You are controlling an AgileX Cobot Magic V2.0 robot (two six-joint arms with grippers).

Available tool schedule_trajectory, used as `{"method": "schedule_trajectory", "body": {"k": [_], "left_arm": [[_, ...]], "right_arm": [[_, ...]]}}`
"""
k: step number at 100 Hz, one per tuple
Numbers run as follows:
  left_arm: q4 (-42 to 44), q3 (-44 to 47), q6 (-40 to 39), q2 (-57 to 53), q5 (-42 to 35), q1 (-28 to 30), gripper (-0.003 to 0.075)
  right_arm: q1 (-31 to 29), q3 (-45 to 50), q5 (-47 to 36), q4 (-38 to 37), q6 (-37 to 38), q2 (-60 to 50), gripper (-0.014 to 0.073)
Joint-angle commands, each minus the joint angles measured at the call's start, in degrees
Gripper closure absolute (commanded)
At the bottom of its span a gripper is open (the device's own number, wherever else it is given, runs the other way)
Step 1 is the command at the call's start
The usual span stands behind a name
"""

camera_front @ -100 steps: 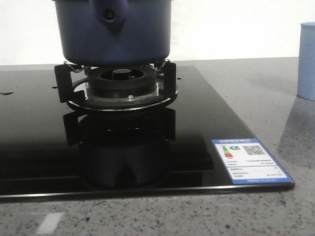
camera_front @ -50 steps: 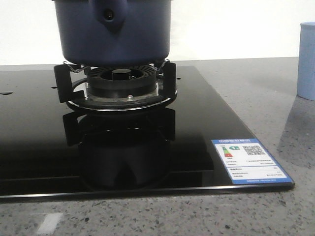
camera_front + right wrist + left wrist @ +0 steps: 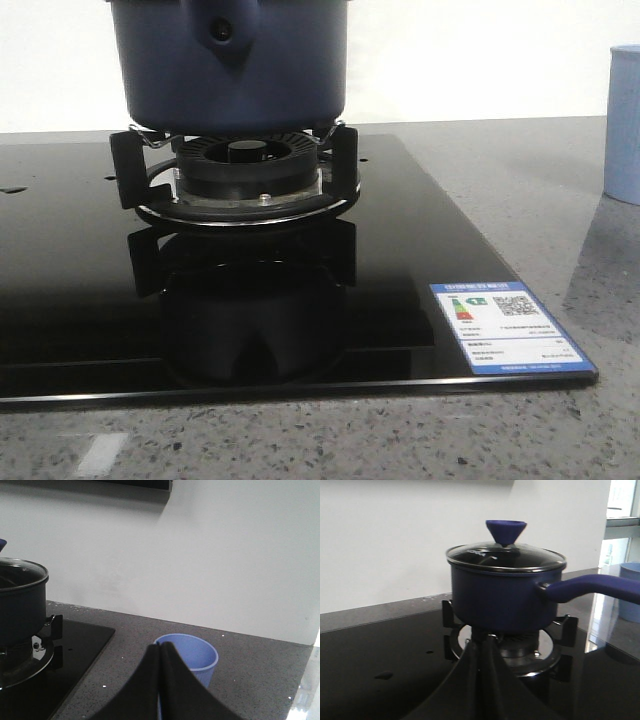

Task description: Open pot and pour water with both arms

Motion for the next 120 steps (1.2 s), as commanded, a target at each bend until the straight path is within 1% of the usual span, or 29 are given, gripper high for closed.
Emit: {"method": "schedule_trajectory", "body": {"k": [1,6,10,12,17,18,21,22,23,27,30,36,49,53,58,62,69,74,88,105,111,120], "left_arm": [[-1.47,-1.61,-0.09,0.47,-5.03,0.28,0.0739],[2.81,-1.76,-0.42,0.47,-5.66,0.28,0.0739],[9.25,-1.85,-1.76,0.47,-5.53,0.28,0.0739],[13.18,-1.85,-3.88,0.47,-5.53,0.28,0.0739],[24.32,-1.85,-13.38,0.47,-5.75,0.28,0.0739],[26.15,-1.85,-16.94,0.47,-5.73,0.28,0.0739],[35.82,-1.74,-24.52,0.47,-5.87,0.28,0.0739],[37.75,-1.74,-28.37,0.47,-5.87,0.28,0.0739],[41.52,-1.65,-30.25,0.47,-5.87,0.28,0.0739],[49.79,-1.24,-40.34,0.47,-6.08,0.28,0.0739],[56.06,-0.78,-45.45,0.32,-6.95,0.28,0.0739],[63.12,0.81,-53.53,-0.46,-9.88,0.28,0.0739],[73.44,7.62,-64.46,-3.96,-21.2,0.44,0.0739],[76.69,9.69,-68.7,-5.57,-23.12,0.86,0.0739],[80.86,11.79,-72.98,-7.43,-23.61,1.48,0.0739],[82.01,13.43,-74.88,-8.93,-23.34,2.19,0.0739],[81.71,15.62,-75.45,-11.14,-22.19,3.64,0.0739],[81.57,15.36,-75.45,-12.64,-15.44,4.78,0.0739],[79.83,15.36,-75.45,-13.47,-7.38,7.63,0.0739],[79.04,15.36,-75.45,-13.47,-5.26,7.93,0.0739],[75.77,15.36,-75.45,-13.47,-2.61,7.93,0.0739],[69.23,15.36,-75.45,-13.47,-1.7,7.93,0.0739]], "right_arm": [[0.09,-1.33,-4.47,0.03,-0.47,0.51,0.0667],[0.09,-1.33,-4.47,0.03,-0.47,0.51,0.0667],[0.09,-1.33,-4.47,0.03,-0.47,0.51,0.0667],[0.09,-1.33,-4.47,0.03,-0.47,0.51,0.0667],[0.09,-1.33,-4.47,0.03,-0.47,0.51,0.0667],[0.09,-1.33,-4.47,0.03,-0.47,0.51,0.0667],[0.09,-1.33,-4.47,0.03,-0.47,0.51,0.0667],[0.09,-1.33,-4.47,0.03,-0.47,0.51,0.0667],[0.09,-1.33,-4.47,0.03,-0.47,0.51,0.0667],[0.09,-1.33,-4.47,0.03,-0.47,0.51,0.0667],[0.09,-1.33,-4.47,0.03,-0.47,0.51,0.0667],[0.09,-1.33,-4.47,0.03,-0.47,0.51,0.0667],[0.09,-1.33,-4.47,0.03,-0.47,0.51,0.0667],[0.09,-1.33,-4.47,0.03,-0.47,0.51,0.0667],[0.09,-1.33,-4.47,0.03,-0.47,0.51,0.0667],[0.09,-1.33,-4.47,0.03,-0.47,0.51,0.0667],[0.09,-1.33,-4.47,0.03,-0.47,0.51,0.0667],[0.09,-1.33,-4.47,0.03,-0.47,0.51,0.0667],[0.09,-1.33,-4.49,0.03,-0.47,0.51,0.0667],[0.09,-1.33,-4.38,0.03,-0.47,0.51,0.0667],[0.09,-1.33,-4.38,0.03,-0.47,0.51,0.0667],[0.09,-1.33,-4.38,0.03,-0.47,0.51,0.0667]]}}
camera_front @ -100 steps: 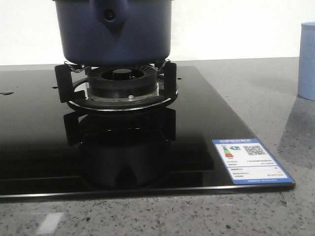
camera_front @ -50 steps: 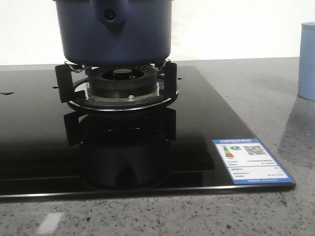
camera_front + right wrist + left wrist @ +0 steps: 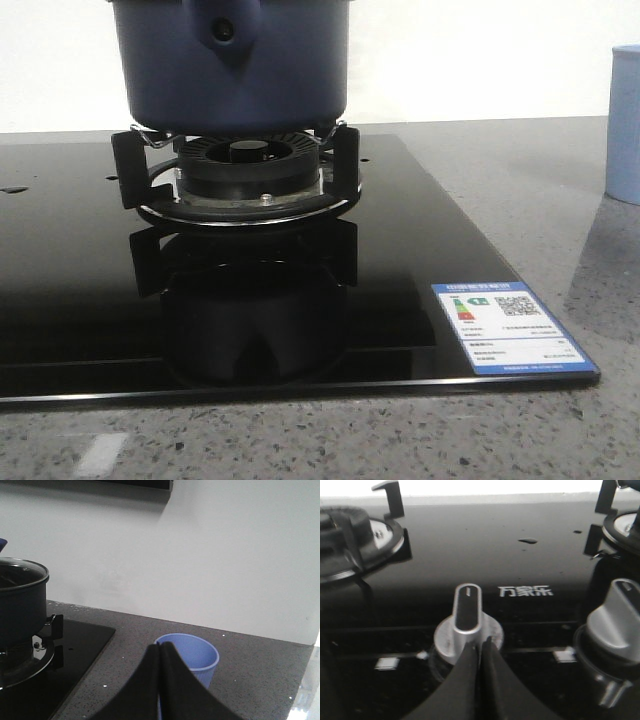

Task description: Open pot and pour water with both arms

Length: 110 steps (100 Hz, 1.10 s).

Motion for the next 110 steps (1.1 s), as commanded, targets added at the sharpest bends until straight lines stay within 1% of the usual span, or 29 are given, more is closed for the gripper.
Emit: {"method": "schedule_trajectory", "body": {"k": [1,9,73,85,99,110], "left_arm": [[-6.3,2.22,-0.5,-1.48,-1.69,0.08,0.0739],[-8.24,2.22,-0.5,-1.48,-1.69,0.08,0.0739],[-8.24,2.22,-0.5,-1.48,-1.69,0.08,0.0739],[-8.24,2.22,-0.5,-1.48,-1.69,0.08,0.0739],[-8.24,2.22,-0.5,-1.48,-1.69,0.08,0.0739],[-8.24,2.22,-0.5,-1.48,-1.69,0.08,0.0739]], "right_arm": [[0.09,-1.42,-4.38,0.03,-0.47,0.51,0.0667],[0.09,-1.42,-4.38,0.03,-0.47,0.51,0.0667],[0.09,-0.39,-4.47,0.03,-0.47,0.51,0.0667],[-0.53,5.08,-5.79,0.03,0.67,0.51,0.0667],[-2.59,15.82,-12.77,0.15,3.7,-0.24,0.0667],[-2.61,21.84,-12.06,0.15,3.7,-4.95,0.0667]]}}
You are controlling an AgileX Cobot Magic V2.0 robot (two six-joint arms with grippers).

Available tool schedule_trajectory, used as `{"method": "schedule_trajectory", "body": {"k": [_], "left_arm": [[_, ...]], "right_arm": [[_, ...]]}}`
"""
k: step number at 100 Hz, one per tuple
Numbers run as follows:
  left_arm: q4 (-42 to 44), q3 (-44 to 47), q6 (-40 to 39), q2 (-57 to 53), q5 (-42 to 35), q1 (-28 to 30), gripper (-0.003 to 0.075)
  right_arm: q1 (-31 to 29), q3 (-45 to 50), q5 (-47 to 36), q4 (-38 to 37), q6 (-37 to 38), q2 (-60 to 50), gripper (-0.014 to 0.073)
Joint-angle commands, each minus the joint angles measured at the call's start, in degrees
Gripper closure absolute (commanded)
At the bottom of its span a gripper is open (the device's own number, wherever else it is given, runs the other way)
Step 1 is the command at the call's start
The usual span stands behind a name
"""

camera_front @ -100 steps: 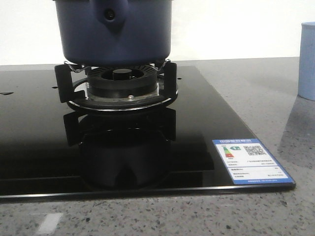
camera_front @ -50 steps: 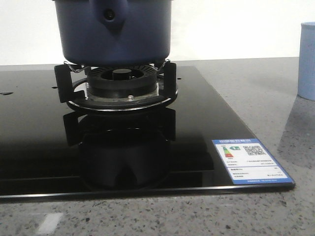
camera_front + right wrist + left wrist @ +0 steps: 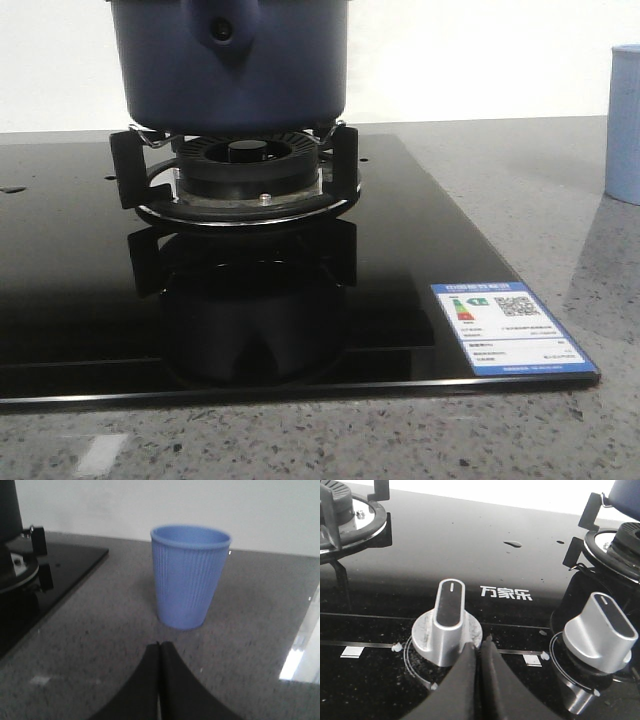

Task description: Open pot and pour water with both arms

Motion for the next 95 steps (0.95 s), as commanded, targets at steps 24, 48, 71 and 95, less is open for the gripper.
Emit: {"method": "schedule_trajectory", "body": {"k": [24,48,71,95], "left_arm": [[-1.16,2.22,-0.4,-1.48,-2.06,0.08,0.0739],[-1.16,2.22,-0.4,-1.48,-2.08,0.08,0.0739],[-1.16,2.22,-0.4,-1.48,-2.08,0.08,0.0739],[-1.16,2.22,-0.4,-1.48,-2.08,0.08,0.0739]], "right_arm": [[-0.57,2.84,14.77,0.11,0.46,-11.61,0.0667],[-0.57,2.84,15.18,-0.03,0.34,-12.28,0.0667],[-0.57,2.84,15.3,-0.03,0.34,-12.28,0.0667],[-0.57,2.84,15.3,-0.03,0.34,-12.28,0.0667]]}}
